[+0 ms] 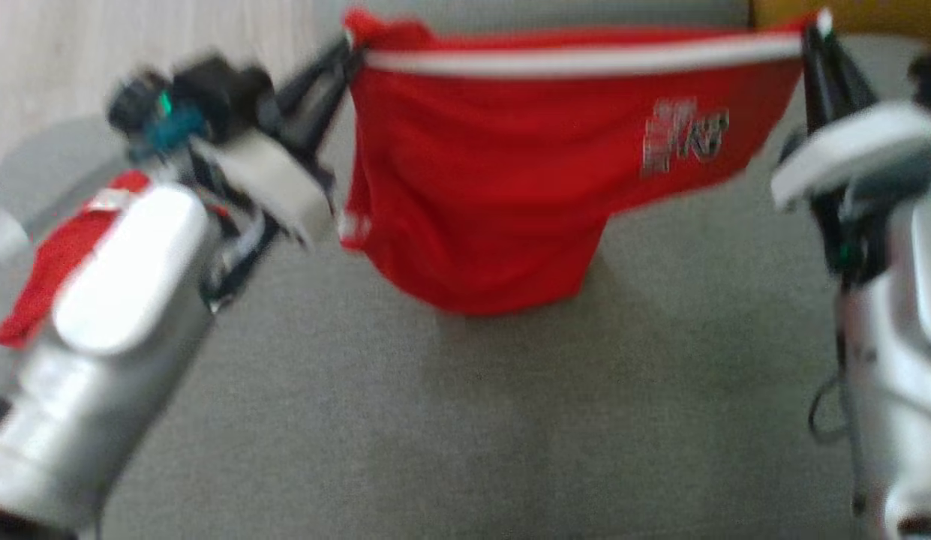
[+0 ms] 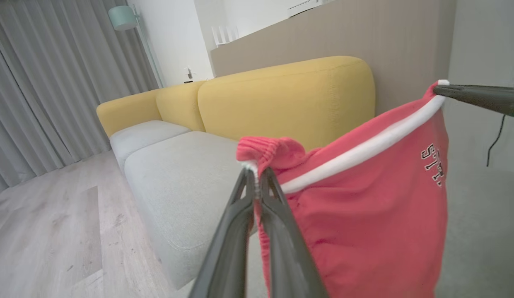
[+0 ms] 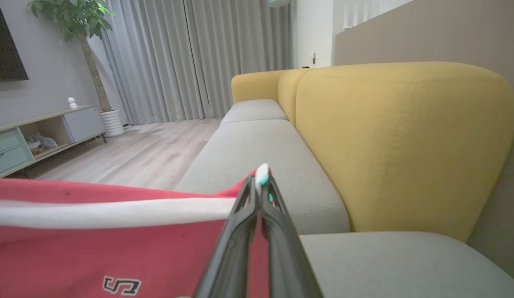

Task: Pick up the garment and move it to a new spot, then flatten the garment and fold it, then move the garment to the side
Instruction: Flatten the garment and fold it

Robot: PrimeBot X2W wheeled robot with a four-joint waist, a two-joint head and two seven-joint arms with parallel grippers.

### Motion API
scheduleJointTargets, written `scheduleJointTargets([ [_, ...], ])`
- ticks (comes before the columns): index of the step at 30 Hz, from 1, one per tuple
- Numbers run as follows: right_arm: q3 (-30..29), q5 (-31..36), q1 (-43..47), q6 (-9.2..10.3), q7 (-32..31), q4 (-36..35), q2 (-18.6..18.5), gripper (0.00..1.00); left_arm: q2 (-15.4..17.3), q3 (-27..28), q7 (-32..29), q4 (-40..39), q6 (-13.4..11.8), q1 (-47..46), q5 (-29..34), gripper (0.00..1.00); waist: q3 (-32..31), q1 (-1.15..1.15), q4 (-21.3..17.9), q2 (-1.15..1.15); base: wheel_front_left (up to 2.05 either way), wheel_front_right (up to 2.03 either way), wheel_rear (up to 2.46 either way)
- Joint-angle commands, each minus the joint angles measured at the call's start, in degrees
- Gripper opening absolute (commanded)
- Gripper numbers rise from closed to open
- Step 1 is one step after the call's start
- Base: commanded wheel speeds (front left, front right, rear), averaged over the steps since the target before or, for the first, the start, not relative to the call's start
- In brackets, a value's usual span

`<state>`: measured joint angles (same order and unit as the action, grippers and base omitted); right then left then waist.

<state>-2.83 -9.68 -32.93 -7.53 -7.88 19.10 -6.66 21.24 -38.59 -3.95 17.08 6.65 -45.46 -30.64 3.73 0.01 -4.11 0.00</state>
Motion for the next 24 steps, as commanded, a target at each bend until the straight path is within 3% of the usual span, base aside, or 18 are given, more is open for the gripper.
scheduleJointTargets([
  [1, 1.8, -0.8, -9.0, 0.04, -0.3, 0.7, -0.8, 0.0, 2.8, 3.1, -0.9, 0.8, 0.3, -9.6, -0.5, 0.0, 6.5, -0.01, -1.3, 0.0, 0.0, 0.0, 0.0],
  [5, 2.7, -2.6, -20.9, 0.04, 1.8, 9.2, -0.6, 0.0, 2.2, 3.7, -1.8, 7.3, 0.6, -19.9, -1.6, 0.0, 11.5, -0.01, -2.3, 0.0, 0.0, 0.0, 0.0],
  [9, 1.6, -1.3, -33.0, 0.04, 8.4, 18.1, -1.6, 0.0, 0.7, 3.7, 0.5, 14.4, 0.7, -31.1, 0.1, 0.0, 14.7, -0.01, -2.5, 0.0, 0.0, 0.0, 0.0],
  [15, -2.6, 0.0, -39.8, 0.04, 18.4, 28.1, -1.8, 0.0, -2.8, 3.4, 8.4, 21.7, 0.7, -38.6, 2.2, 0.0, 15.8, -0.01, -2.3, 0.0, 0.0, 0.0, 0.0],
  [20, -1.4, 0.3, -37.6, 0.04, 21.8, 34.8, -2.1, 0.0, -6.3, -0.7, 15.1, 25.5, 0.8, -35.4, 2.3, 0.0, 15.9, -0.01, -2.1, 0.0, 0.0, 0.0, 0.0],
  [24, 1.3, -0.6, -30.8, 0.04, 22.4, 40.3, -3.6, 0.0, -7.6, -7.6, 17.4, 26.5, 0.8, -25.2, -0.3, 0.0, 14.3, -0.01, -1.5, 0.0, 0.0, 0.0, 0.0],
])
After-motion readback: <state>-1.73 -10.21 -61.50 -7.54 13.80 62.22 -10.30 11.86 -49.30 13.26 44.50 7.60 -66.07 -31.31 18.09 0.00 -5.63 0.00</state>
